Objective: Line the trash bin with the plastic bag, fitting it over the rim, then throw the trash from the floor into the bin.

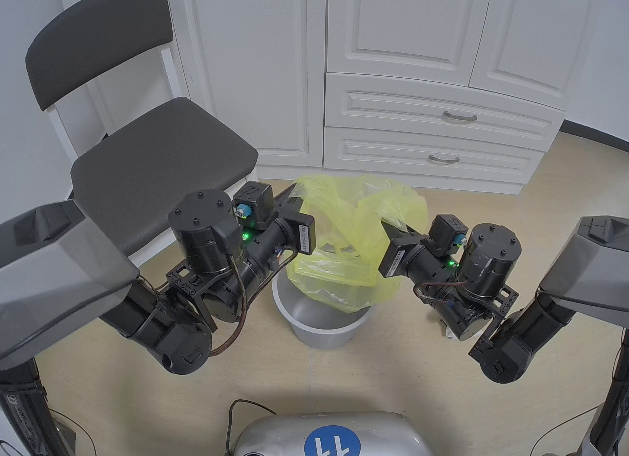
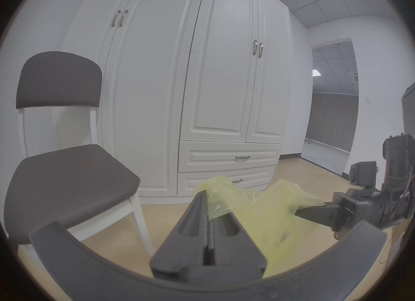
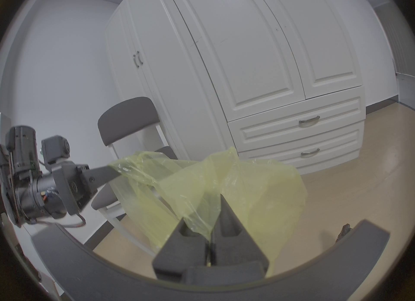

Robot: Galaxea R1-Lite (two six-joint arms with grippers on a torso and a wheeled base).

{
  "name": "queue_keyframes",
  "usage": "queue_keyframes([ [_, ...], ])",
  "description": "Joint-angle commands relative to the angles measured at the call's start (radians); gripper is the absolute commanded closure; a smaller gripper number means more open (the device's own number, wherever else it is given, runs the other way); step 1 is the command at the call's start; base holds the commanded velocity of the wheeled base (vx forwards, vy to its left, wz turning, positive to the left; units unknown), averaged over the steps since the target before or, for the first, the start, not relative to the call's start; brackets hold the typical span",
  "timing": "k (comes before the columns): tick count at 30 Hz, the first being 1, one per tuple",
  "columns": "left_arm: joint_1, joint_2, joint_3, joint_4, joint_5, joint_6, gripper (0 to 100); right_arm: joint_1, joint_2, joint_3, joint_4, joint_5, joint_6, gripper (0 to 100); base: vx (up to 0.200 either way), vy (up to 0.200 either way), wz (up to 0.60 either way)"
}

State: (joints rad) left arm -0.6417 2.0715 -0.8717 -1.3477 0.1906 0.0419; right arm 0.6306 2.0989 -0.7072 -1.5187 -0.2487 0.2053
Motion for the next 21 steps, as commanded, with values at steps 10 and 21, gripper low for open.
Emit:
queue_keyframes([
  [10, 0.200, -0.007, -0.082, 0.085, -0.002, 0.019, 100, -0.164, -0.088, -0.003, 0.176, -0.012, -0.087, 100, 0.000, 0.000, 0.00],
  [21, 0.254, -0.013, -0.104, 0.203, 0.016, 0.023, 100, -0.197, -0.074, 0.006, 0.302, -0.130, -0.190, 100, 0.000, 0.000, 0.00],
])
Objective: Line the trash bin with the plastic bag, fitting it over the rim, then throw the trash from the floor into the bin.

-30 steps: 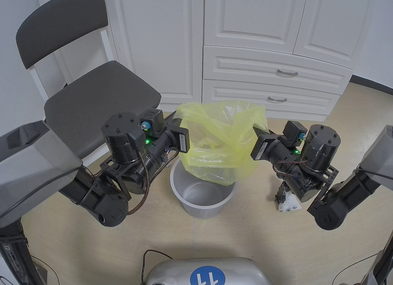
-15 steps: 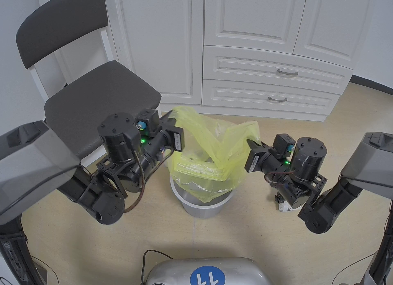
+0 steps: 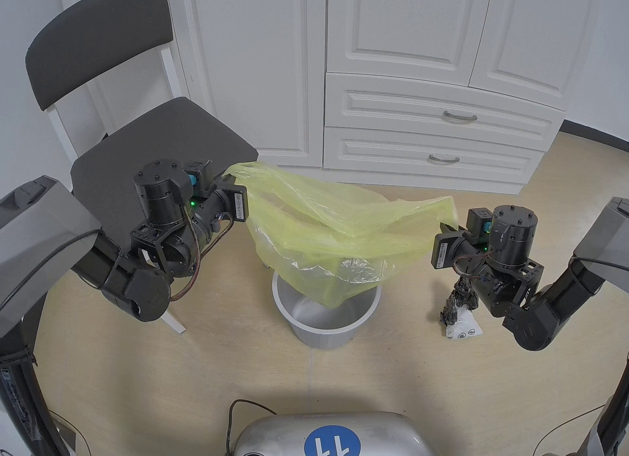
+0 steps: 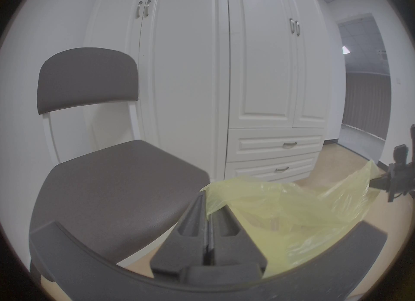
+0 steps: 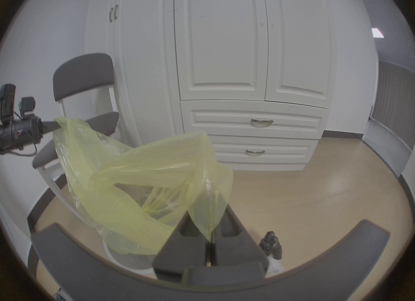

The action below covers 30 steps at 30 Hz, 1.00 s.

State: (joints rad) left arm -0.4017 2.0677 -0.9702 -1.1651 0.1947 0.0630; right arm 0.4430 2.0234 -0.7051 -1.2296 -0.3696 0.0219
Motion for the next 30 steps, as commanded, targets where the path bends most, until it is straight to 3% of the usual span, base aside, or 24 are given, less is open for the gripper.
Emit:
queue_keyframes([
  [1, 0.017, -0.012, -0.005, 0.035, 0.020, 0.006, 100, -0.017, 0.001, 0.012, 0.016, -0.012, -0.013, 100, 0.000, 0.000, 0.00],
  [13, 0.063, -0.029, -0.001, 0.110, 0.037, 0.037, 100, -0.090, 0.000, 0.090, 0.012, -0.012, -0.146, 100, 0.000, 0.000, 0.00],
  [23, 0.063, -0.026, -0.002, 0.108, 0.037, 0.038, 100, -0.101, 0.001, 0.098, 0.004, -0.012, -0.165, 100, 0.000, 0.000, 0.00],
  [28, 0.018, 0.002, 0.002, 0.028, 0.026, 0.040, 100, -0.090, 0.035, 0.101, -0.146, 0.037, -0.162, 100, 0.000, 0.000, 0.00],
  [30, 0.003, 0.035, 0.001, -0.056, 0.019, 0.040, 100, -0.089, 0.064, 0.113, -0.284, 0.115, -0.166, 100, 0.000, 0.000, 0.00],
])
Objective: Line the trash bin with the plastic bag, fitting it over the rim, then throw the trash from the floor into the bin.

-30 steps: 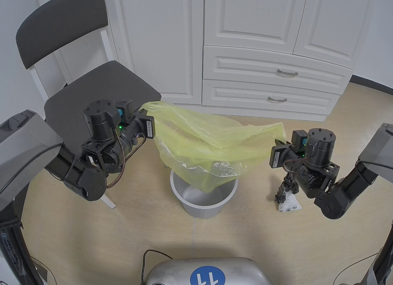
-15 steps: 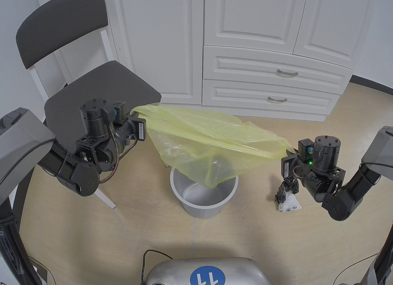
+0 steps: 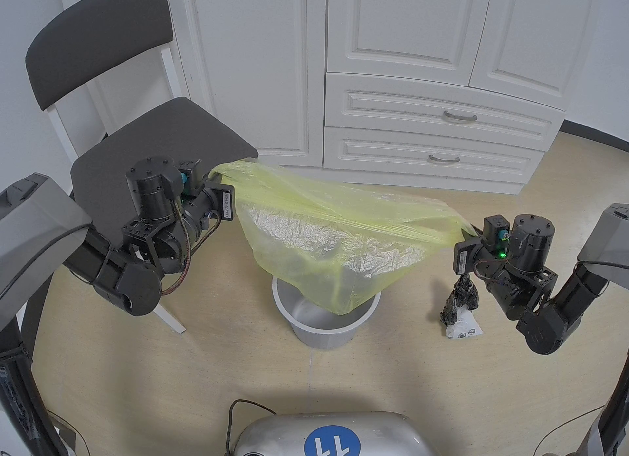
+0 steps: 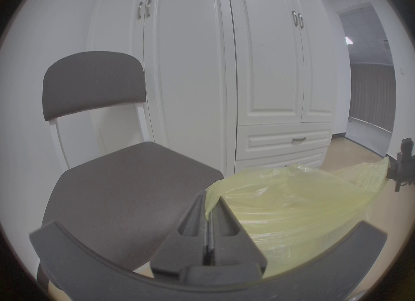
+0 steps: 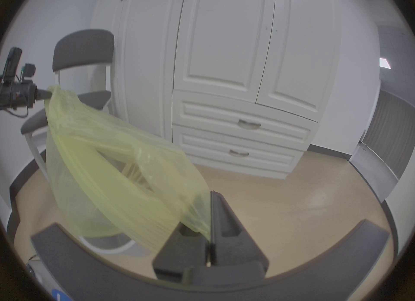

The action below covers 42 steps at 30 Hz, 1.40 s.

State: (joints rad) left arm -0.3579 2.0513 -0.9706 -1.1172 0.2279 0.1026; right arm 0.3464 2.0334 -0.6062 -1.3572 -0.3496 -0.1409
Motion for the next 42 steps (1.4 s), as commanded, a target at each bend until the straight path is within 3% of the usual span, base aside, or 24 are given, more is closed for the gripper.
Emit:
queue_keyframes([
  [1, -0.047, 0.064, 0.001, -0.138, -0.028, 0.000, 100, 0.008, 0.068, 0.020, -0.207, 0.124, -0.003, 100, 0.000, 0.000, 0.00],
  [2, -0.047, 0.064, 0.001, -0.138, -0.028, 0.000, 100, 0.008, 0.068, 0.020, -0.207, 0.124, -0.003, 100, 0.000, 0.000, 0.00],
  [3, -0.055, 0.084, 0.006, -0.208, -0.079, 0.000, 100, 0.006, 0.088, 0.036, -0.214, 0.192, -0.002, 100, 0.000, 0.000, 0.00],
  [4, -0.055, 0.084, 0.006, -0.208, -0.079, 0.000, 100, 0.006, 0.088, 0.036, -0.214, 0.192, -0.002, 100, 0.000, 0.000, 0.00],
  [5, -0.058, 0.099, 0.023, -0.289, -0.157, -0.003, 100, 0.010, 0.077, 0.057, -0.214, 0.267, 0.003, 100, 0.000, 0.000, 0.00],
  [8, -0.058, 0.107, 0.052, -0.371, -0.242, -0.004, 100, 0.011, 0.048, 0.097, -0.214, 0.348, 0.017, 100, 0.000, 0.000, 0.00],
  [13, -0.059, 0.109, 0.089, -0.418, -0.346, -0.007, 100, 0.042, 0.022, 0.129, -0.214, 0.428, 0.076, 100, 0.000, 0.000, 0.00],
  [16, -0.075, 0.107, 0.110, -0.420, -0.389, -0.014, 100, 0.062, 0.024, 0.125, -0.214, 0.429, 0.096, 100, 0.000, 0.000, 0.00],
  [27, -0.148, 0.116, 0.118, -0.418, -0.392, -0.035, 100, 0.132, 0.044, 0.063, -0.214, 0.420, 0.204, 100, 0.000, 0.000, 0.00],
  [33, -0.141, 0.119, 0.136, -0.417, -0.386, -0.026, 100, 0.215, 0.140, -0.060, -0.214, 0.311, 0.359, 100, 0.000, 0.000, 0.00],
  [42, -0.135, 0.109, 0.148, -0.417, -0.395, -0.030, 100, 0.267, 0.194, -0.118, -0.214, 0.273, 0.492, 100, 0.000, 0.000, 0.00],
])
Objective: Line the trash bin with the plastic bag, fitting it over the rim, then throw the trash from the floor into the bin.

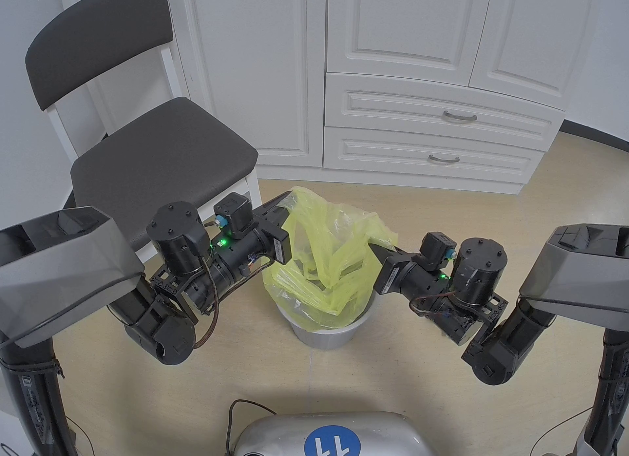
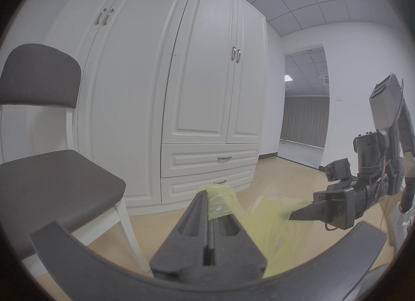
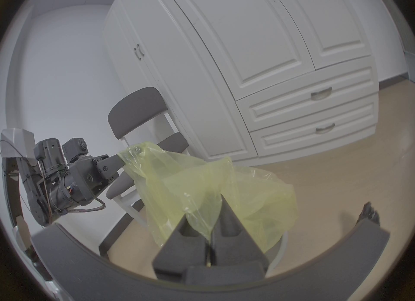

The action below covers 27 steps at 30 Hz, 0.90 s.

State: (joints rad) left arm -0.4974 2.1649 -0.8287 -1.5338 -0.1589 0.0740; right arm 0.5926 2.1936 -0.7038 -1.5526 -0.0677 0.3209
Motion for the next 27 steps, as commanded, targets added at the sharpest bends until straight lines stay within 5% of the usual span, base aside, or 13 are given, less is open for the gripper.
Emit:
queue_keyframes([
  [1, 0.005, -0.005, 0.007, 0.000, -0.008, -0.002, 100, 0.021, 0.034, -0.020, -0.018, -0.009, 0.030, 100, 0.000, 0.000, 0.00],
  [10, 0.005, -0.085, 0.071, 0.001, -0.028, -0.013, 100, 0.043, -0.018, -0.040, 0.031, -0.024, 0.078, 100, 0.000, 0.000, 0.00],
  [15, 0.002, -0.109, 0.083, 0.034, -0.039, -0.031, 100, 0.053, -0.045, -0.121, 0.227, -0.118, 0.122, 100, 0.000, 0.000, 0.00],
  [20, 0.000, -0.206, 0.054, 0.265, -0.028, -0.132, 100, 0.053, -0.046, -0.269, 0.529, -0.225, 0.216, 100, 0.000, 0.000, 0.00],
  [27, -0.001, -0.227, 0.023, 0.386, -0.028, -0.174, 100, 0.053, -0.051, -0.345, 0.720, -0.239, 0.288, 100, 0.000, 0.000, 0.00],
])
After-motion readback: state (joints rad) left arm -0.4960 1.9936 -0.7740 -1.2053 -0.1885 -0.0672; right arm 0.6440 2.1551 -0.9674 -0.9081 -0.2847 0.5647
